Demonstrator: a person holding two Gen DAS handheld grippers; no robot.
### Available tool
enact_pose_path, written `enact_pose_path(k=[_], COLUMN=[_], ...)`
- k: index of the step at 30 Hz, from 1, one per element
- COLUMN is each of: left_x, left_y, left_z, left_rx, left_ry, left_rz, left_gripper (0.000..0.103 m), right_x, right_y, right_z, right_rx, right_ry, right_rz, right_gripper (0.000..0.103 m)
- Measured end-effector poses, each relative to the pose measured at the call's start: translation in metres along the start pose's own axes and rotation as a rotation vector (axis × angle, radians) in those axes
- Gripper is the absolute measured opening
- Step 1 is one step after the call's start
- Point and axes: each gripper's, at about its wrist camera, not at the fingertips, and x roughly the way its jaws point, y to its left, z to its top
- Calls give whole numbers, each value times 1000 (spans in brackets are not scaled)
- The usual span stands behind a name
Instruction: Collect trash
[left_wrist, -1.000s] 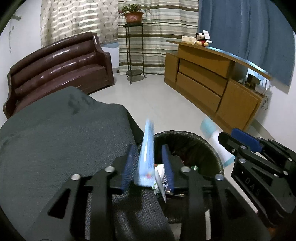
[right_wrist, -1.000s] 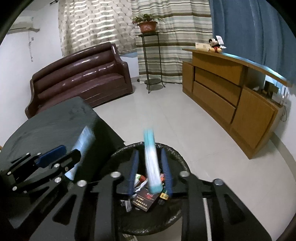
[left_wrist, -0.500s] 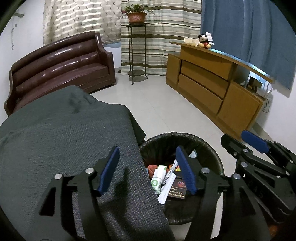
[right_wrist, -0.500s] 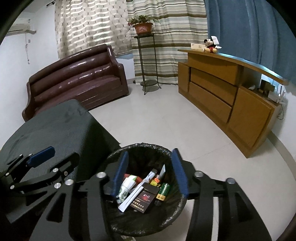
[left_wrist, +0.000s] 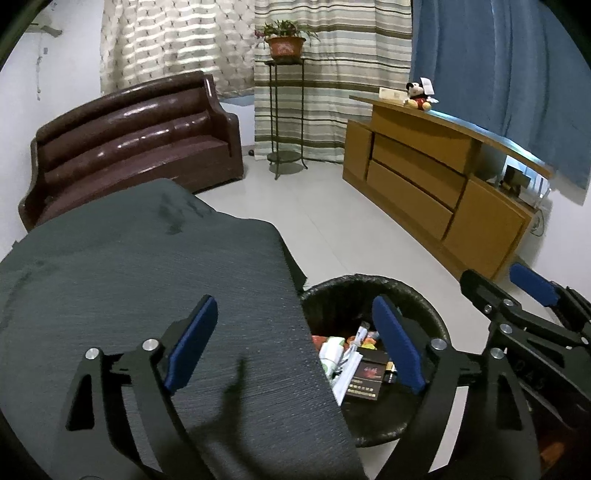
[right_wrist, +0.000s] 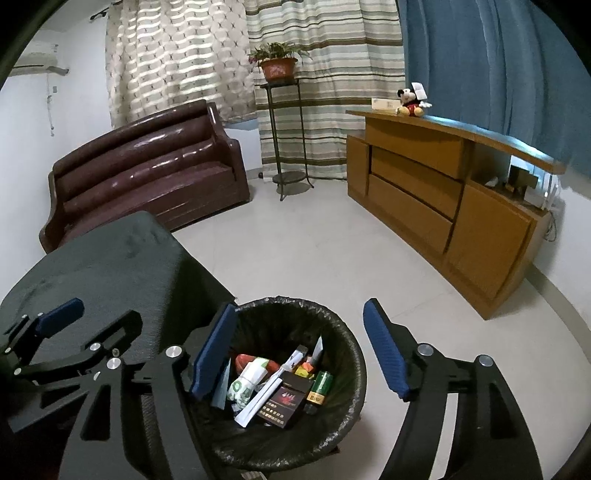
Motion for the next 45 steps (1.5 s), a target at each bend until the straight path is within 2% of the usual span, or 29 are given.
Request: enact_pose_path(k=[12,27,45], left_x=[-44,-97,-113], left_y=[16,31,40], left_z=[-6,-14,-21], left_rx=[-24,-39,-59], left_ry=[-45,-98,-112], left_rz=[31,52,57], left_gripper=[91,93,93], right_x=[-34,-75,-87], right_y=[9,26,27], right_z=[-2,-3,-10], right_rx=[-23,-55,-52], right_ry=[-33,-78,-109], right_rz=[-3,27,20], right_gripper=[80,81,81])
